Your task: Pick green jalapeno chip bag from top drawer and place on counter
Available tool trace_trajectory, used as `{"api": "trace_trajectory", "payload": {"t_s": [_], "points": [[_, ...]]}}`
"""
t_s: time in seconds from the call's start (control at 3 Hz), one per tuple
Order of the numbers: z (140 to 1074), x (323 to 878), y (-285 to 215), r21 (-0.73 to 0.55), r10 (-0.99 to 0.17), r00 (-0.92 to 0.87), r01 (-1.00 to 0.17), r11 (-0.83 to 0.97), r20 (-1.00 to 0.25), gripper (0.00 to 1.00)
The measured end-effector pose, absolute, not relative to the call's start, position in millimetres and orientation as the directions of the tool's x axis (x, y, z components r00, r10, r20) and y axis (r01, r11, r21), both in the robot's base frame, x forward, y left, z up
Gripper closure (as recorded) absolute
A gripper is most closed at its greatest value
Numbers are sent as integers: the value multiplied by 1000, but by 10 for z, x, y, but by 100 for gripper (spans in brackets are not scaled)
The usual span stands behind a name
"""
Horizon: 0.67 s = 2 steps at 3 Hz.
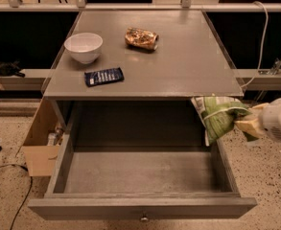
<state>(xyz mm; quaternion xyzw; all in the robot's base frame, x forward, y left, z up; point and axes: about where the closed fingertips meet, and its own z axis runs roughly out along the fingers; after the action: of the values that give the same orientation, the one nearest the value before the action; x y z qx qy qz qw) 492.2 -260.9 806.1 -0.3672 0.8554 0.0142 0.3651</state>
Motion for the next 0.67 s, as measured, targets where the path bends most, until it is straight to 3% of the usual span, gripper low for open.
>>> {"api": "trace_trajectory", "payload": {"t_s": [0.33, 0.67], "points": [[8653, 4704, -3277, -313, -632, -460, -595, 741, -624, 100], [8650, 4697, -3228, -320, -641, -452, -600, 733, -620, 100]]}}
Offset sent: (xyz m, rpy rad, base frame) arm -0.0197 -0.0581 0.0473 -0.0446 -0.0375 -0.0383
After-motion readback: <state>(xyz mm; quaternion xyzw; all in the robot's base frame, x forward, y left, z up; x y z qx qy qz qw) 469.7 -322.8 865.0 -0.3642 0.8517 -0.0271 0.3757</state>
